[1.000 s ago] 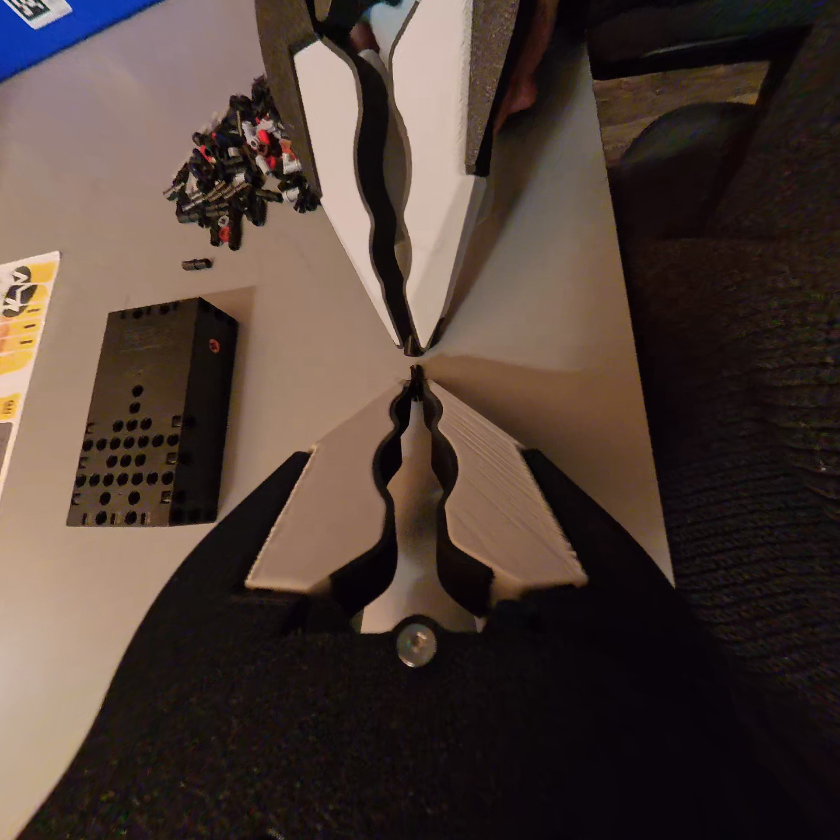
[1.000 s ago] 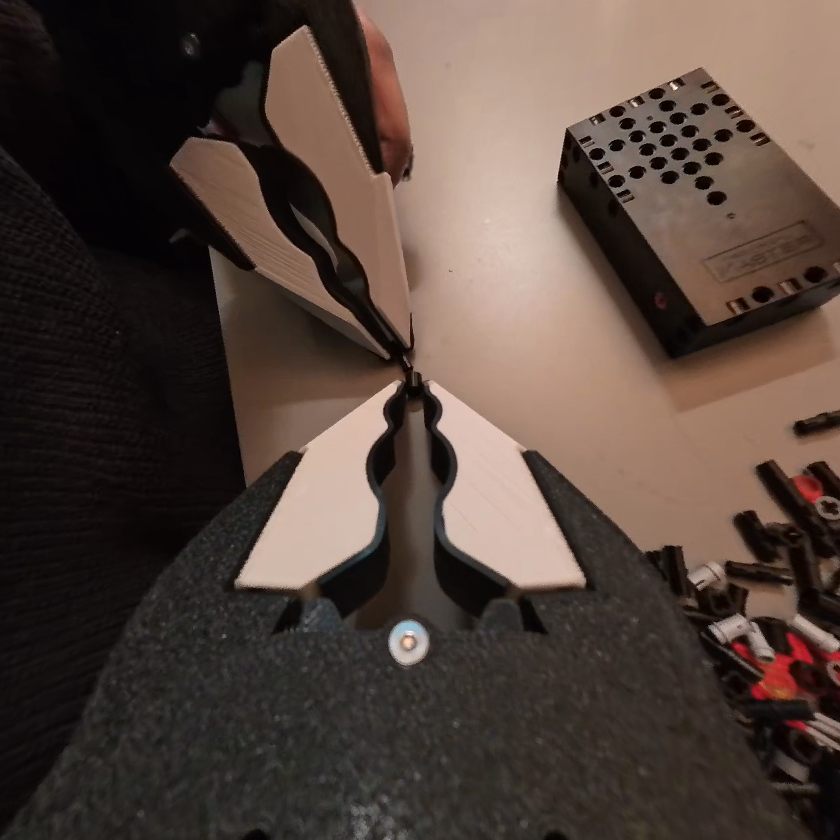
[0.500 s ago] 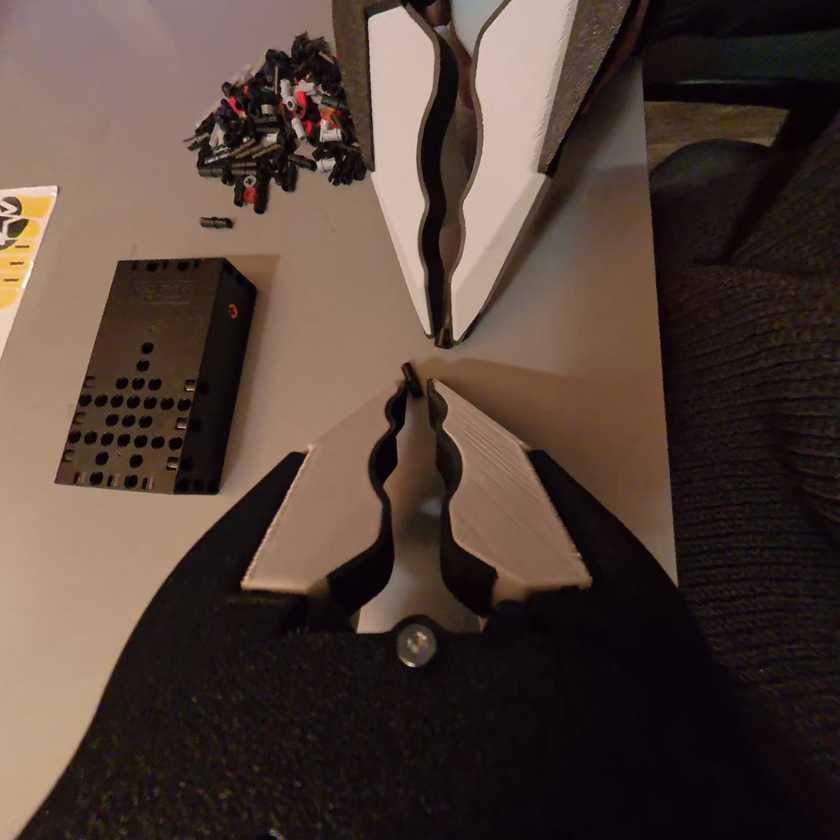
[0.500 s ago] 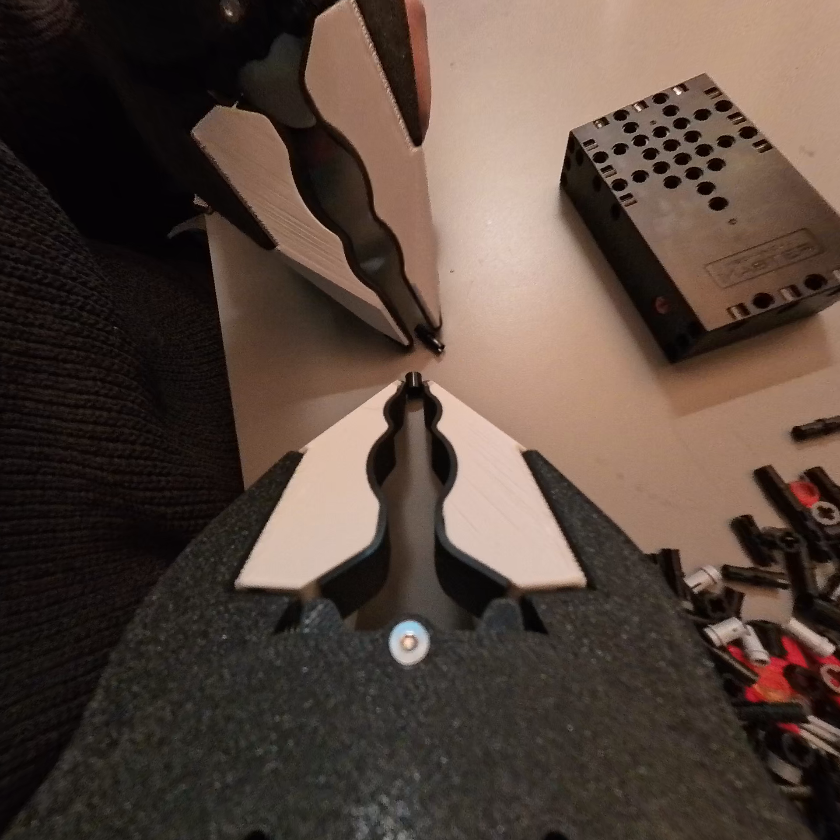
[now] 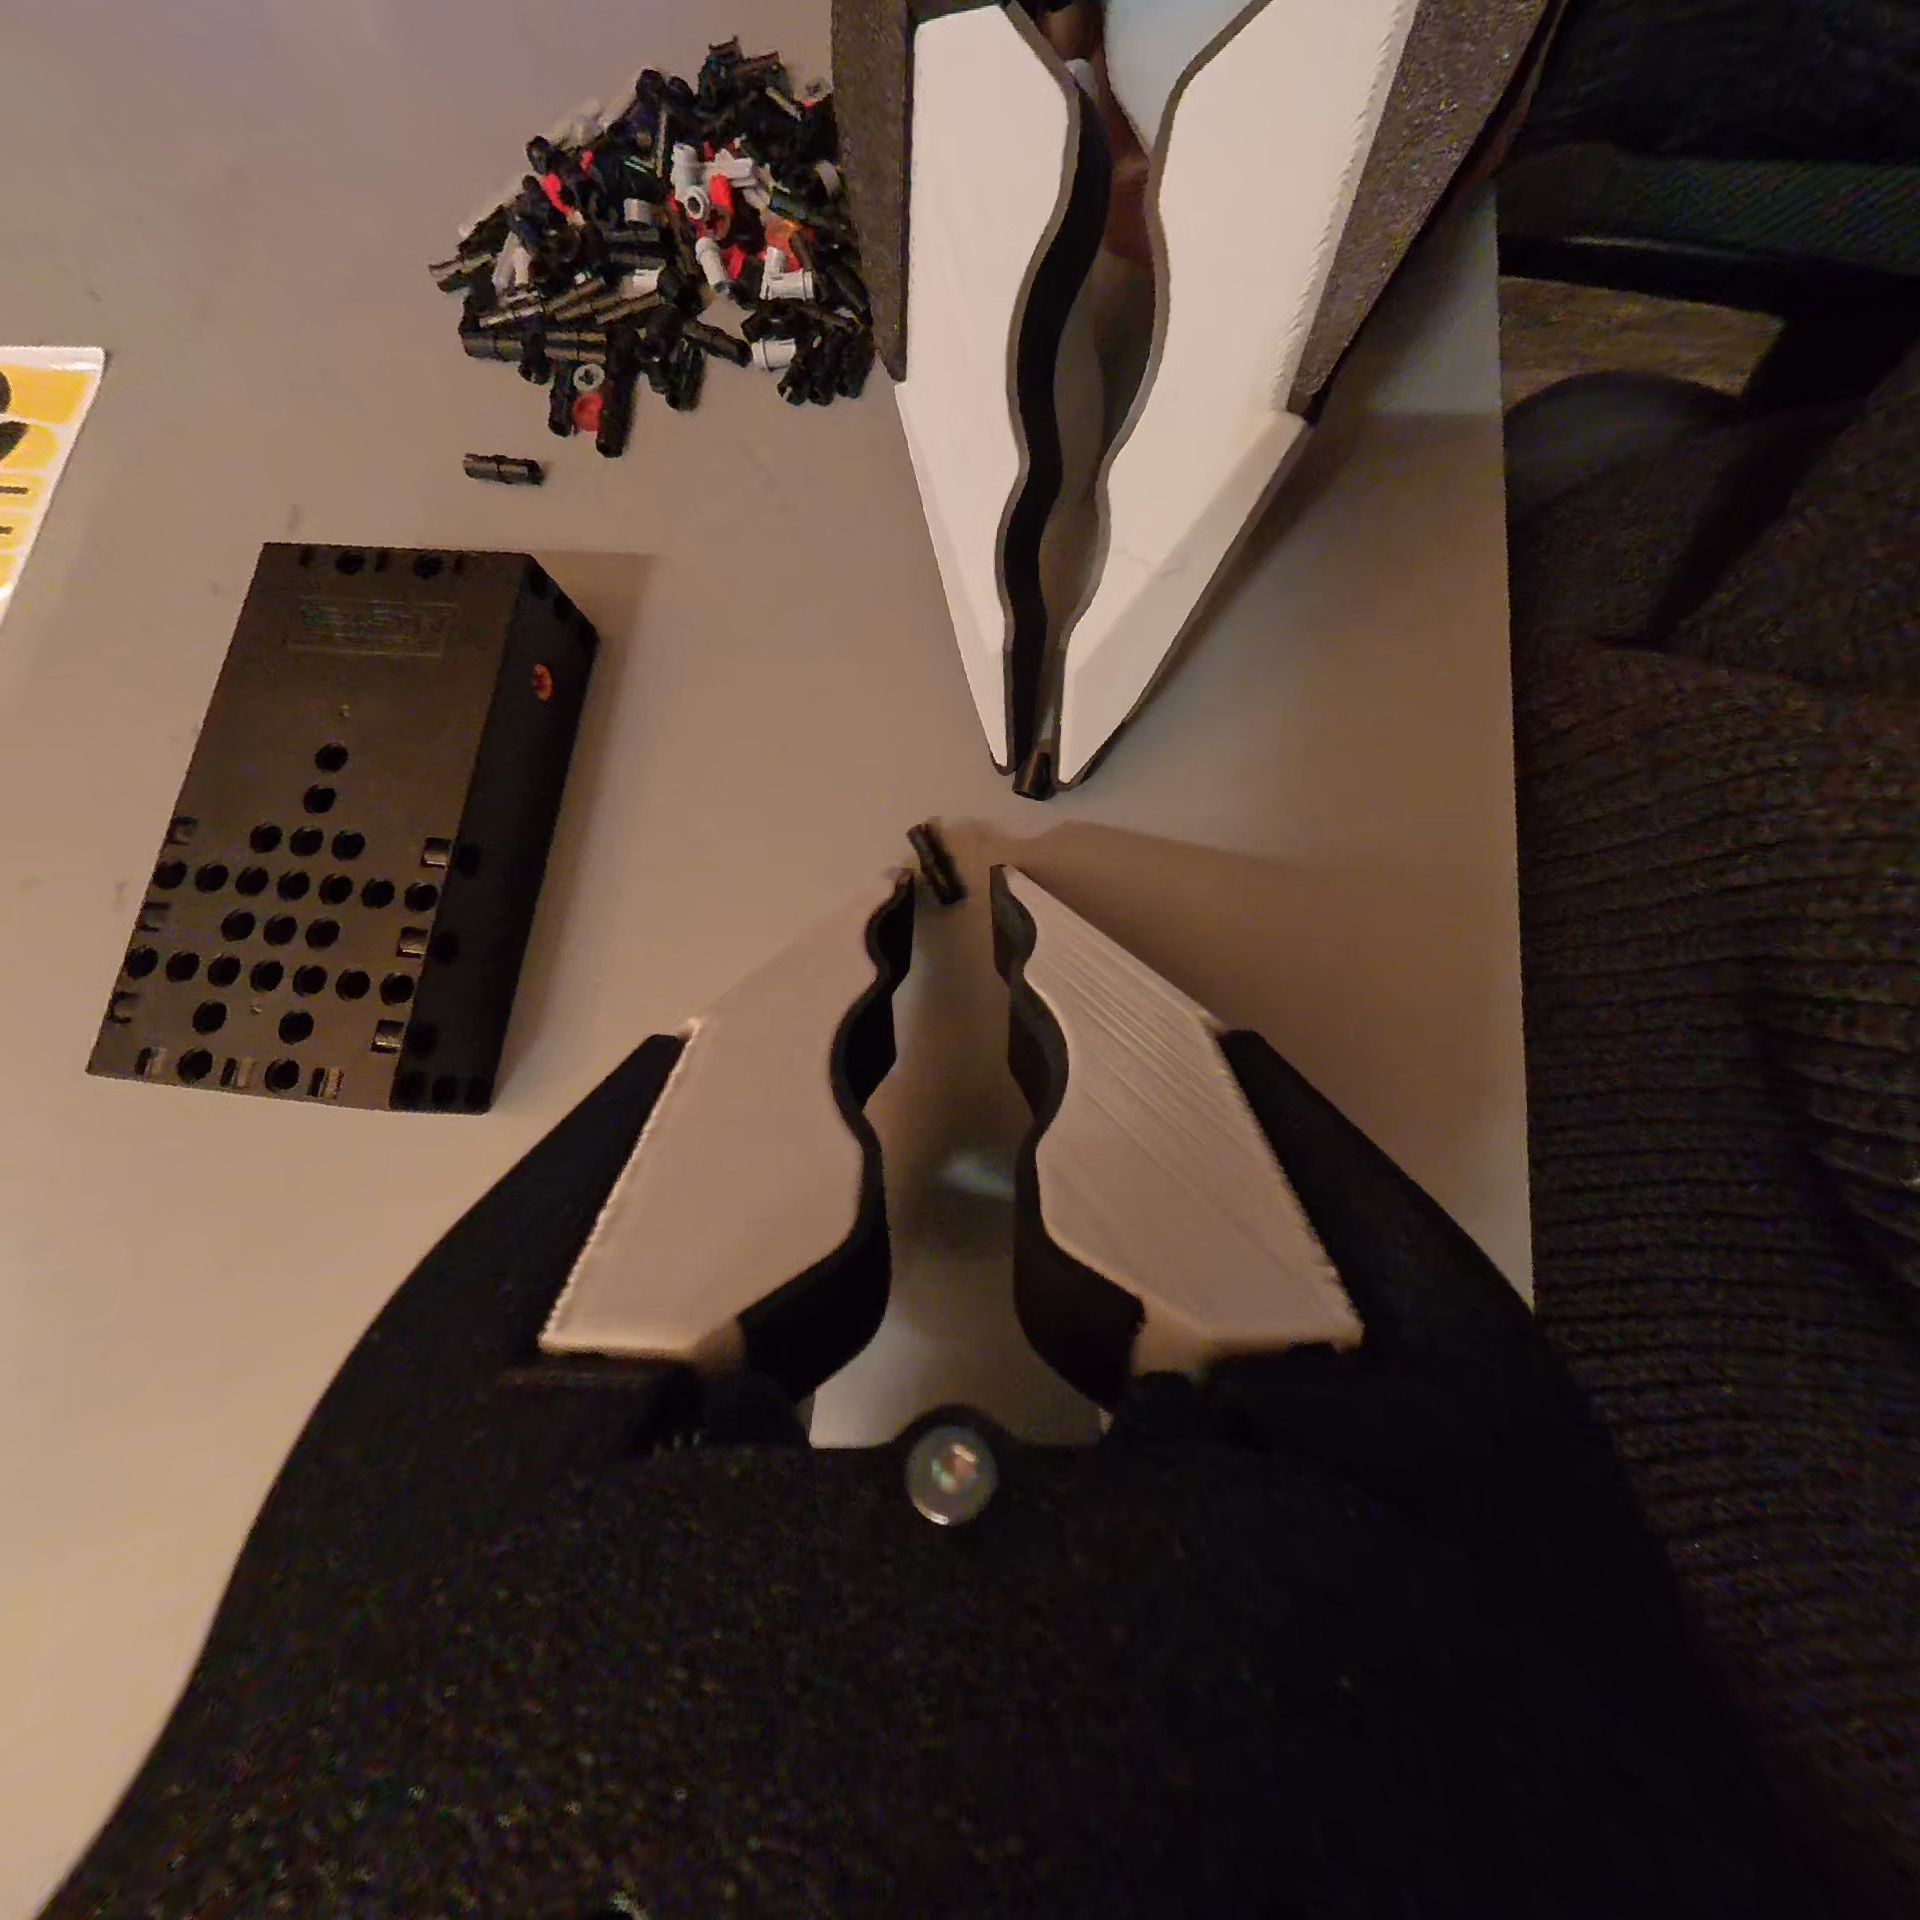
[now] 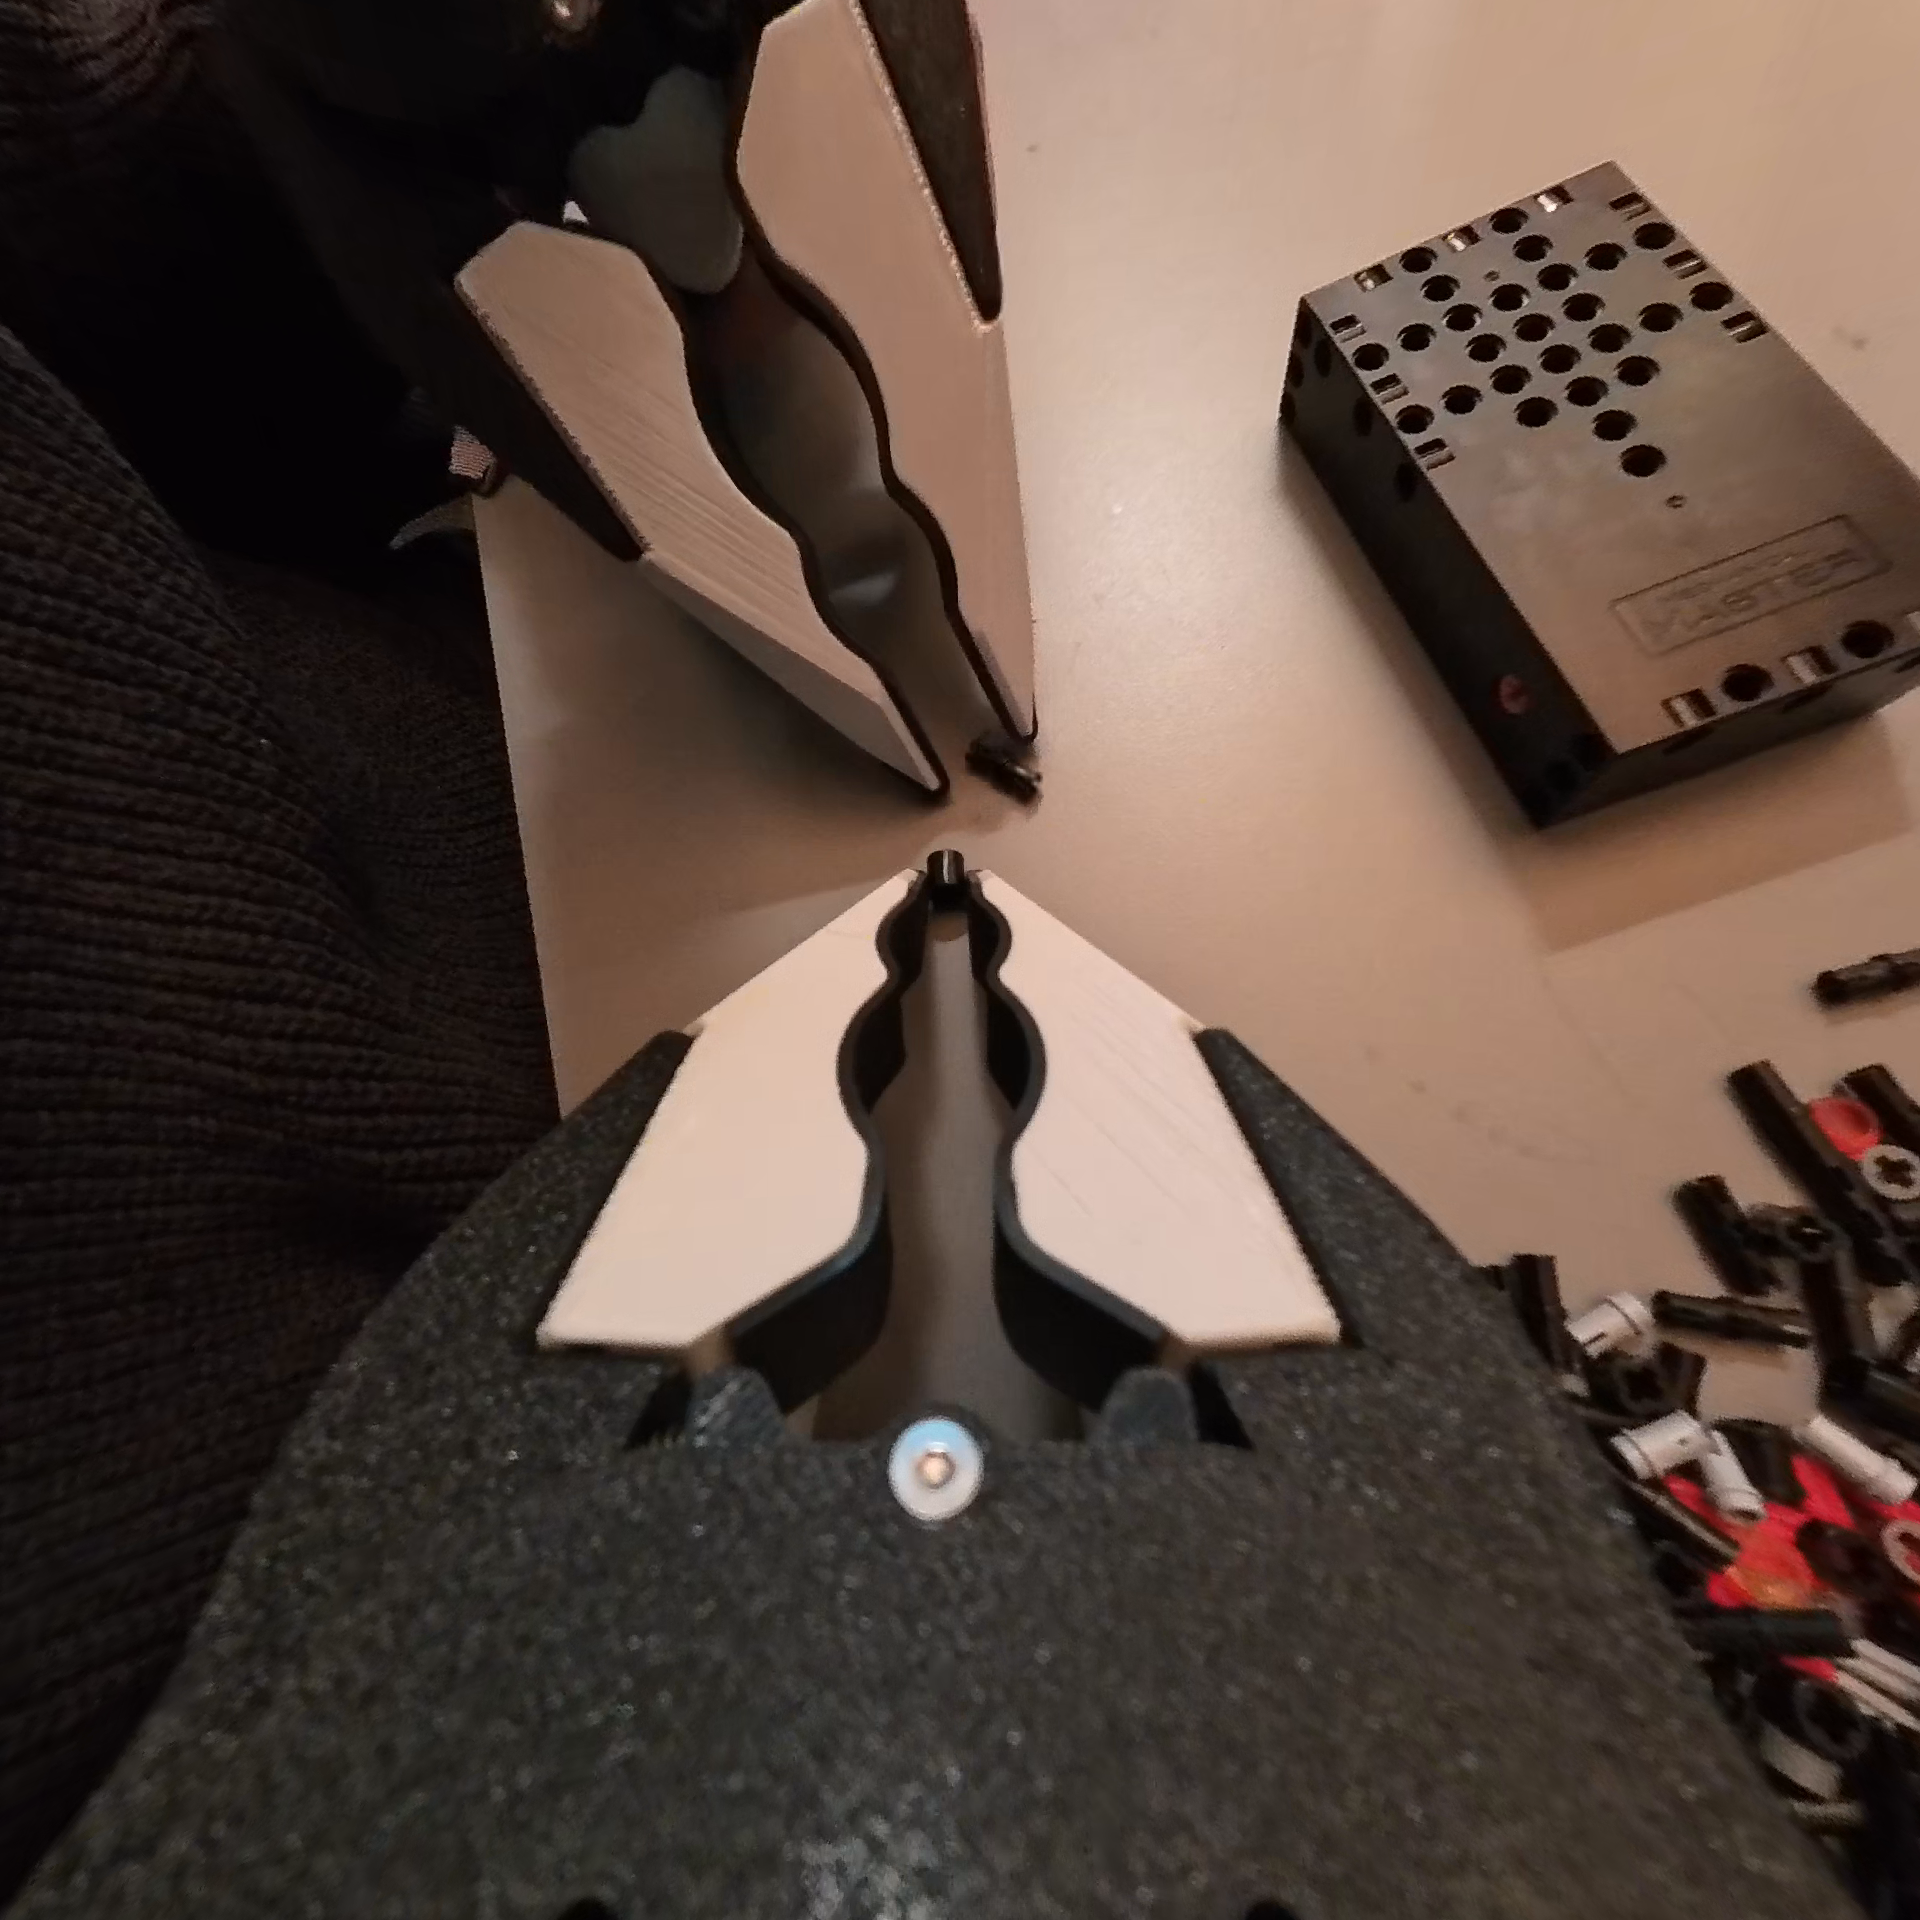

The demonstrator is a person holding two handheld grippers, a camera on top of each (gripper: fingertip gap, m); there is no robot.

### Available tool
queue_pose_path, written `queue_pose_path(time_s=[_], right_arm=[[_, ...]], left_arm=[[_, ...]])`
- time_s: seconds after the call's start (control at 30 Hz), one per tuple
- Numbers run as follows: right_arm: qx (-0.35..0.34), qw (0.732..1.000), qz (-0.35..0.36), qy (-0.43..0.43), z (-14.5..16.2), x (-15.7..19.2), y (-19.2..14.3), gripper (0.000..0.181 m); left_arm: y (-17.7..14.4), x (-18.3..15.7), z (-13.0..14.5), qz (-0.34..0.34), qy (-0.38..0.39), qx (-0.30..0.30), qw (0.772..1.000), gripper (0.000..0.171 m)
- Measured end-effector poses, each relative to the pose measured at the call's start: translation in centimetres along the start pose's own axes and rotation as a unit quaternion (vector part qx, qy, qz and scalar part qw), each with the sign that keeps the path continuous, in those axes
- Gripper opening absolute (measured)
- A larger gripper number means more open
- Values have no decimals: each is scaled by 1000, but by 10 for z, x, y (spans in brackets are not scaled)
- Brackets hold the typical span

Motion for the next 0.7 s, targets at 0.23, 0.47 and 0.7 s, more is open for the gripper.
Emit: queue_pose_path(time_s=[0.23, 0.47, 0.7], right_arm=[[0, 1000, 2, -3, 0, 0, 0, 7], [0, 1000, 6, -7, 0, 1, 0, 7], [0, 1000, 9, -10, 0, 1, 0, 7]], left_arm=[[1, 2, 0, 10, -16, 3, 1000, 6], [1, 7, 0, -6, -32, 3, 999, 3], [0, 10, -1, -2, -61, -4, 998, 6]])
Point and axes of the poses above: each gripper's, where its closed fingertips meet, y out along the fingers, z out of its underside, x = y × z across the jaws, the point moved 7 cm from there along -y, back along the fingers, and after that the axes turned 2 degrees about -y, right-handed, at the moved point
